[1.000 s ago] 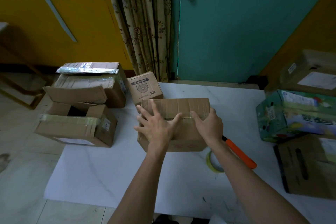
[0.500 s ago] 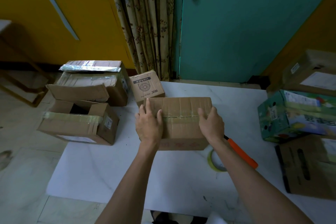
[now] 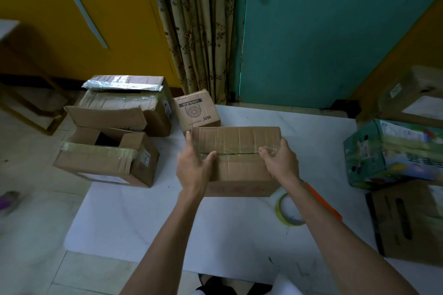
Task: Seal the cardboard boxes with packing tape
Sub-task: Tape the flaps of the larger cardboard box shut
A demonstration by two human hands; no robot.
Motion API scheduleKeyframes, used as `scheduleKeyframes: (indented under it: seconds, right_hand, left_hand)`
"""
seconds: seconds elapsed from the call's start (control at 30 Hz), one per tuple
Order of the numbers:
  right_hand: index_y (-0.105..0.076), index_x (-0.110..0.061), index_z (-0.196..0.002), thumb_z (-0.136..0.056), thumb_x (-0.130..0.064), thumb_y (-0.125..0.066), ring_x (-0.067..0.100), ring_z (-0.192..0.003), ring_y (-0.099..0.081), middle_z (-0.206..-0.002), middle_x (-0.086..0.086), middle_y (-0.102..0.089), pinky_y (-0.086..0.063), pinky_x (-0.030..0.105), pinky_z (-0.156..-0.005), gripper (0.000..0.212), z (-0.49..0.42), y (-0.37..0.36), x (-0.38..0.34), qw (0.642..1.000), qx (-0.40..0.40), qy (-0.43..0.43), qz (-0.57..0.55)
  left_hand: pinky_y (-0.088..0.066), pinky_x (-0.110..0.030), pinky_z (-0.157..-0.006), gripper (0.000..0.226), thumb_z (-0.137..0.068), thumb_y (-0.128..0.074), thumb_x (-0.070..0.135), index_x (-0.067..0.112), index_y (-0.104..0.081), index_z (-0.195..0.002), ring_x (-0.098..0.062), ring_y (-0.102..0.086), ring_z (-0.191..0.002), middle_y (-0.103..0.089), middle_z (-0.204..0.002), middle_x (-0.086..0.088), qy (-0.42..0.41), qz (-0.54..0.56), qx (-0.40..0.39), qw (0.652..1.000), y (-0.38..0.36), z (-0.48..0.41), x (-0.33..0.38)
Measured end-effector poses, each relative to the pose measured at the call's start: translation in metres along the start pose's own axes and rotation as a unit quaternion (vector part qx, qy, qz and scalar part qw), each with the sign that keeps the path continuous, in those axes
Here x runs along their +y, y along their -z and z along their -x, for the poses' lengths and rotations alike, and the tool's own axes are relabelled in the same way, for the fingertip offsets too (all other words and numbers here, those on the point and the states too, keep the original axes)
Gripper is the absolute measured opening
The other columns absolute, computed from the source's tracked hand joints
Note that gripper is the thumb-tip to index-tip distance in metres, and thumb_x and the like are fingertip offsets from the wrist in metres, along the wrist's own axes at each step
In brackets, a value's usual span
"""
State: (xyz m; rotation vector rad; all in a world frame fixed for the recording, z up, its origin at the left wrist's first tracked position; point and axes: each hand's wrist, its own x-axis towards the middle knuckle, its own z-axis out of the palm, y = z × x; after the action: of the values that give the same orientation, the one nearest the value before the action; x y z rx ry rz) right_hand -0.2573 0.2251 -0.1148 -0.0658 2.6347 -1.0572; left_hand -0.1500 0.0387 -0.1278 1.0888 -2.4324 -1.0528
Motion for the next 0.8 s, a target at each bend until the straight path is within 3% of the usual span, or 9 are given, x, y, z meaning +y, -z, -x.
scheduleKeyframes:
  seconds: [0.1, 0.17, 0.27, 0.33, 0.43, 0.53, 0.63, 0.8]
  right_hand:
    - [-0.053, -0.011, -0.122, -0.1, -0.032, -0.054, 0.024, -0.097, -0.063, -0.104, 0.003, -0.064, -0.045, 0.03, -0.079, 0.031, -0.001, 0.006, 0.006, 1.0, -0.013, 0.02, -0.007]
    - [-0.05, -0.01, -0.133, -0.103, -0.032, -0.048, 0.029, -0.108, -0.063, -0.118, 0.007, -0.066, -0.046, 0.033, -0.087, 0.038, -0.001, 0.008, 0.007, 1.0, -0.015, 0.025, 0.0]
    - [-0.039, -0.006, -0.143, -0.106, -0.035, -0.035, 0.034, -0.112, -0.06, -0.121, 0.012, -0.063, -0.045, 0.036, -0.087, 0.047, 0.002, 0.004, 0.009, 1.0, -0.011, 0.015, 0.009]
    - [-0.032, -0.007, -0.147, -0.103, -0.048, -0.037, 0.033, -0.114, -0.059, -0.124, 0.008, -0.061, -0.044, 0.035, -0.083, 0.061, 0.006, -0.001, 0.01, 1.0, -0.011, -0.009, -0.001]
    - [-0.041, -0.012, -0.134, -0.079, -0.071, -0.063, 0.024, -0.1, -0.061, -0.114, 0.0, -0.06, -0.048, 0.032, -0.075, 0.084, 0.008, -0.004, 0.01, 0.999, -0.017, -0.035, -0.006]
    - [-0.049, -0.015, -0.112, -0.076, -0.064, -0.071, 0.019, -0.088, -0.059, -0.098, -0.004, -0.059, -0.048, 0.032, -0.071, 0.065, 0.004, -0.004, 0.013, 0.999, -0.021, -0.034, -0.021]
    - [-0.058, -0.01, -0.1, -0.093, -0.052, -0.057, 0.022, -0.086, -0.062, -0.091, 0.0, -0.063, -0.049, 0.033, -0.074, 0.043, 0.004, -0.005, 0.017, 1.0, 0.007, -0.008, -0.029]
    - [-0.058, -0.003, -0.095, -0.107, -0.033, -0.03, 0.031, -0.083, -0.061, -0.081, 0.008, -0.058, -0.044, 0.035, -0.069, 0.042, 0.007, -0.007, 0.018, 0.998, 0.06, 0.005, 0.003]
  left_hand:
    - [-0.051, -0.037, -0.098, 0.062, -0.091, -0.074, 0.023, 0.013, -0.051, -0.147, -0.021, -0.063, -0.114, -0.067, -0.131, -0.007, 0.01, 0.087, 0.026, 0.996, 0.012, 0.002, -0.016]
    - [-0.052, -0.04, -0.1, 0.048, -0.095, -0.069, 0.019, 0.012, -0.058, -0.141, -0.021, -0.066, -0.112, -0.07, -0.128, -0.007, 0.007, 0.097, 0.034, 0.995, 0.013, 0.002, -0.02]
    - [-0.056, -0.037, -0.087, 0.036, -0.1, -0.059, 0.015, 0.011, -0.063, -0.136, -0.018, -0.067, -0.094, -0.074, -0.116, -0.01, -0.021, 0.069, 0.055, 0.996, 0.011, 0.002, -0.019]
    - [-0.056, -0.036, -0.085, 0.038, -0.102, -0.056, 0.019, 0.012, -0.061, -0.139, -0.016, -0.065, -0.095, -0.073, -0.118, -0.01, -0.026, 0.07, 0.047, 0.996, 0.011, 0.0, -0.022]
    - [-0.056, -0.042, -0.09, 0.067, -0.091, -0.068, 0.051, 0.027, -0.045, -0.15, -0.015, -0.061, -0.107, -0.064, -0.127, 0.007, 0.014, 0.07, -0.073, 0.995, 0.013, 0.0, -0.022]
    - [-0.056, -0.039, -0.089, 0.07, -0.084, -0.073, 0.057, 0.026, -0.048, -0.143, -0.014, -0.061, -0.107, -0.062, -0.121, 0.01, 0.035, 0.082, -0.13, 0.988, 0.013, -0.002, -0.021]
    - [-0.058, -0.042, -0.086, 0.047, -0.097, -0.058, 0.052, 0.016, -0.059, -0.127, -0.021, -0.066, -0.102, -0.068, -0.111, 0.0, 0.042, 0.072, -0.128, 0.988, 0.014, -0.004, -0.023]
    - [-0.057, -0.048, -0.086, 0.039, -0.107, -0.04, 0.044, 0.013, -0.063, -0.104, -0.024, -0.065, -0.09, -0.067, -0.095, -0.006, 0.045, 0.025, -0.123, 0.991, 0.015, -0.008, -0.024]
